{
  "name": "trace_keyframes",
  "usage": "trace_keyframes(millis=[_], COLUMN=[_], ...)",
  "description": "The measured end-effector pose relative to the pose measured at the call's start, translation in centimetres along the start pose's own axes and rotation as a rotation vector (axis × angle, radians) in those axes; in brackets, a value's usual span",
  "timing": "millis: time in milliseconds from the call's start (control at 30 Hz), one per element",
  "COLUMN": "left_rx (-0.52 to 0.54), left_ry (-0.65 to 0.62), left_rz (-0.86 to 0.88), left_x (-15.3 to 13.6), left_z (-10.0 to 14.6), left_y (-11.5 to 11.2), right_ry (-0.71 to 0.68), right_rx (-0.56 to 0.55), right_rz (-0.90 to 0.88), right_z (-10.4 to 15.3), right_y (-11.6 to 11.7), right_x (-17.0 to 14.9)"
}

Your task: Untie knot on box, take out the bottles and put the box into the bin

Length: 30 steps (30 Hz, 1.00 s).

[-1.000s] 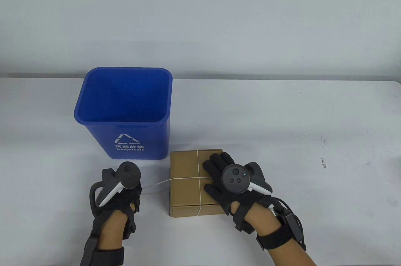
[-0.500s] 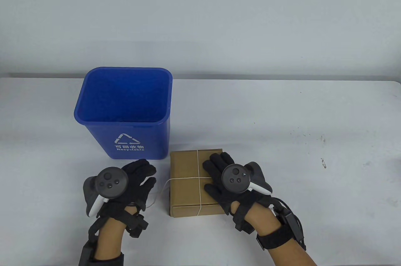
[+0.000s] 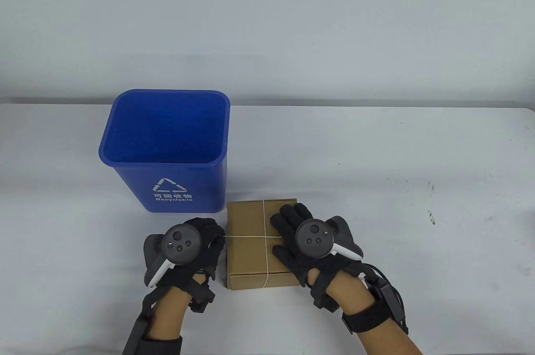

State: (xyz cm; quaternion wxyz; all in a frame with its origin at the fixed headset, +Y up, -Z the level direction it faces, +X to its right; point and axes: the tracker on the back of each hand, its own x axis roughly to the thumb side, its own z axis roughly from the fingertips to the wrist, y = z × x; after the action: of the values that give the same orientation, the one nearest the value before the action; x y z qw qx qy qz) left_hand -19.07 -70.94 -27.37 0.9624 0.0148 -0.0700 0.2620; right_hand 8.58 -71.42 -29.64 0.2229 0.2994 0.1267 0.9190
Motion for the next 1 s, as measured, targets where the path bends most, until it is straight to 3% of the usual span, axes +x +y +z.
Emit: trace_keyframes(millis=[500, 767, 900, 1000], left_rx=[0.015, -0.057, -0.176, -0.175], left_ry=[0.280, 0.427, 0.523, 0.495], left_rz=[-0.108, -0.175, -0.166, -0.105], left_x=[-5.3, -7.1, -7.7, -7.4], left_z=[-0.2, -0.6, -0.5, -0.4], left_y=[1.6, 1.0, 0.4, 0.6], right_ry=[0.000, 0.000, 0.000, 0.000], right_rx=[-0.001, -0.001, -0.001, -0.001], right_rz=[0.000, 0.000, 0.000, 0.000], right_z=[0.0, 0.0, 0.0, 0.0], right_y=[0.0, 0.0, 0.0, 0.0], right_x=[0.0, 0.0, 0.0, 0.0])
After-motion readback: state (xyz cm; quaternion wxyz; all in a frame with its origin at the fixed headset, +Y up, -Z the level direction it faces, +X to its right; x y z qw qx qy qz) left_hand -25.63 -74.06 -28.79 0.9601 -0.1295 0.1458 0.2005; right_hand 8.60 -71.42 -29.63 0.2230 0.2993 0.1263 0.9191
